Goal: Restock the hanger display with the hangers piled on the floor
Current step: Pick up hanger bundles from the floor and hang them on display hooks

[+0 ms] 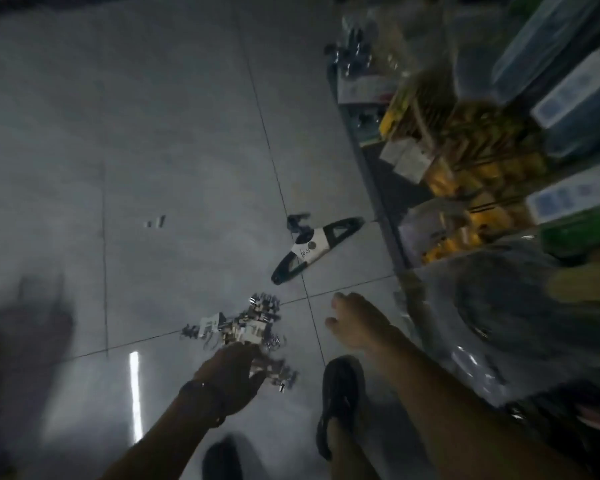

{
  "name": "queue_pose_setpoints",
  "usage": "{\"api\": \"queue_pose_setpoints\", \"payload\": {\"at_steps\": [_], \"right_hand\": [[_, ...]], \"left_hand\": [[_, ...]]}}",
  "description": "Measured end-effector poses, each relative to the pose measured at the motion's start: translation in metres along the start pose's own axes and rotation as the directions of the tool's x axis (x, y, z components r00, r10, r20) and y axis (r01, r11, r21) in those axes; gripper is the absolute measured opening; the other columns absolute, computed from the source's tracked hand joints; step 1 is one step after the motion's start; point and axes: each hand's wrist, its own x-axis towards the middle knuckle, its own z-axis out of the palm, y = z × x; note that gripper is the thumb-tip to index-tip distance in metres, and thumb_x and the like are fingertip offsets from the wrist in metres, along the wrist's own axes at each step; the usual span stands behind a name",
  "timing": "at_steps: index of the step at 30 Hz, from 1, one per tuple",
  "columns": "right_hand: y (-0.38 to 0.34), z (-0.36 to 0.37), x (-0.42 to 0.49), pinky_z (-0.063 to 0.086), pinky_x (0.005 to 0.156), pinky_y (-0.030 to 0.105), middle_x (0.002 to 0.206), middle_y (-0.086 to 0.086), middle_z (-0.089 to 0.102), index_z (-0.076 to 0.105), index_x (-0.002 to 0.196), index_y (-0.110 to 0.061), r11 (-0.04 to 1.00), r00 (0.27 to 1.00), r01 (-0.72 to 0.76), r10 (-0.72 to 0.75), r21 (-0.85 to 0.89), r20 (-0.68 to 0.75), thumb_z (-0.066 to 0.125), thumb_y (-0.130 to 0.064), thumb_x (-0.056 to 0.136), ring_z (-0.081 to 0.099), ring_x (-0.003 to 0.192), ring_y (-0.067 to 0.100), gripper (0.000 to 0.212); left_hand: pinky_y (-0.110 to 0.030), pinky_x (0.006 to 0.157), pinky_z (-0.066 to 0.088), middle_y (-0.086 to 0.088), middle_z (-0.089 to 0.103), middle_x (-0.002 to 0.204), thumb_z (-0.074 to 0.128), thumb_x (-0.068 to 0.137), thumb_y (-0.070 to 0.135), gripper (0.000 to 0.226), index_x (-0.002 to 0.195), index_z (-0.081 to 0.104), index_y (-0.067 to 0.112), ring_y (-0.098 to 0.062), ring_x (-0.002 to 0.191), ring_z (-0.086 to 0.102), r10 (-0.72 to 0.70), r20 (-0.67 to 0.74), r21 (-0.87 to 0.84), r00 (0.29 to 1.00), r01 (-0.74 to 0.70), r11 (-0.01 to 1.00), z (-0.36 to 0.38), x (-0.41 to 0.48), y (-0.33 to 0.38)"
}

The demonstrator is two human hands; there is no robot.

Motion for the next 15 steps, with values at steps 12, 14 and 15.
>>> {"api": "queue_pose_setpoints", "payload": {"at_steps": [12, 14, 15], "right_hand": [[0.071, 0.156, 0.352, 0.044, 0.087, 0.038, 0.134, 0.015, 0.049, 0.045, 0.133, -0.011, 0.979, 0.992, 0.106, -0.117, -0.171, -0.052, 0.059, -0.026, 0.100, 0.051, 0.119, 0.031, 0.039], [0.083, 0.173, 0.377, 0.046, 0.090, 0.038, 0.135, 0.014, 0.049, 0.045, 0.134, -0.012, 0.980, 0.991, 0.108, -0.119, -0.165, -0.061, 0.058, -0.029, 0.101, 0.051, 0.120, 0.029, 0.040], [0.091, 0.178, 0.385, 0.048, 0.093, 0.039, 0.135, 0.013, 0.048, 0.045, 0.134, -0.012, 0.979, 0.990, 0.108, -0.122, -0.172, -0.070, 0.058, -0.031, 0.101, 0.050, 0.121, 0.028, 0.040]], "left_hand": [[-0.052, 0.098, 0.054, -0.011, 0.049, 0.137, 0.083, 0.079, 0.042, 0.082, 0.145, 0.040, 0.017, -0.034, 0.121, 0.052, -0.134, -0.175, 0.005, 0.975, 0.137, 0.991, 0.097, 0.451, -0.060], [-0.054, 0.100, 0.053, -0.011, 0.048, 0.140, 0.087, 0.074, 0.046, 0.093, 0.146, 0.035, 0.016, -0.036, 0.125, 0.050, -0.150, -0.248, -0.034, 0.957, 0.147, 0.989, 0.111, 0.500, -0.064], [-0.055, 0.100, 0.052, -0.011, 0.048, 0.140, 0.088, 0.072, 0.048, 0.099, 0.147, 0.033, 0.017, -0.036, 0.125, 0.051, -0.152, -0.267, -0.050, 0.952, 0.144, 0.988, 0.118, 0.520, -0.064]]}}
